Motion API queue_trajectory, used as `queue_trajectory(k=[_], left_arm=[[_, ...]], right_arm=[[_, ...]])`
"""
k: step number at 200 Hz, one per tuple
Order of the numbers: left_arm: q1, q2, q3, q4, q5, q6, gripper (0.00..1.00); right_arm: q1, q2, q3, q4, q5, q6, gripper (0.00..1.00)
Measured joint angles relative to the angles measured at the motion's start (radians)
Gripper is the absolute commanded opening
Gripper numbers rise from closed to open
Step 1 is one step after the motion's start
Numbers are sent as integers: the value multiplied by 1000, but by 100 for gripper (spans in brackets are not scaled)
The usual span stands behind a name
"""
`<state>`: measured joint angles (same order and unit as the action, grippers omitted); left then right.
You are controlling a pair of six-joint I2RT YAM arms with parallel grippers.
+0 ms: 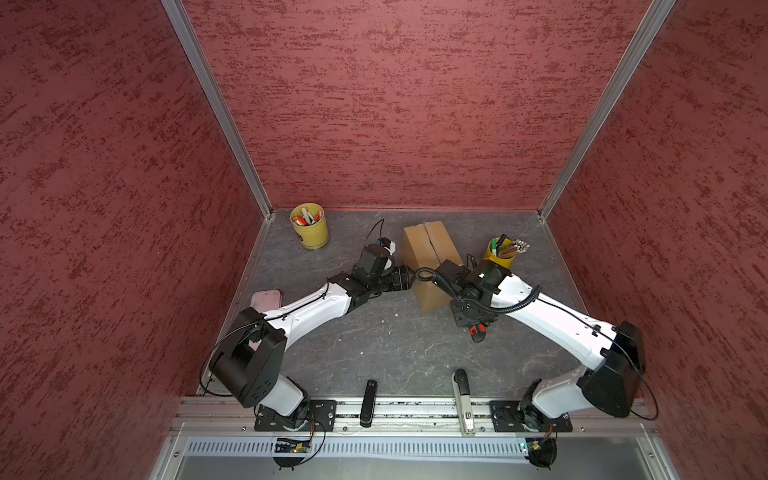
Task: Unpack the express box
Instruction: 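Hold the box with the left gripper while right slides knife along seam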
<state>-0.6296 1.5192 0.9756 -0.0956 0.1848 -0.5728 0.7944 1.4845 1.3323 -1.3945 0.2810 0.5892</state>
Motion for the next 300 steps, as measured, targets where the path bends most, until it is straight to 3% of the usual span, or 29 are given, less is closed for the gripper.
queue_trajectory(k=[116, 300], left_arm=[[-53, -2, -22, 8, -2, -22, 73], [-67, -1, -21, 23, -4, -25, 73]], right_arm=[[-1, 0, 0, 5, -8, -21, 0], [-5, 0, 17, 12, -42, -34, 0]])
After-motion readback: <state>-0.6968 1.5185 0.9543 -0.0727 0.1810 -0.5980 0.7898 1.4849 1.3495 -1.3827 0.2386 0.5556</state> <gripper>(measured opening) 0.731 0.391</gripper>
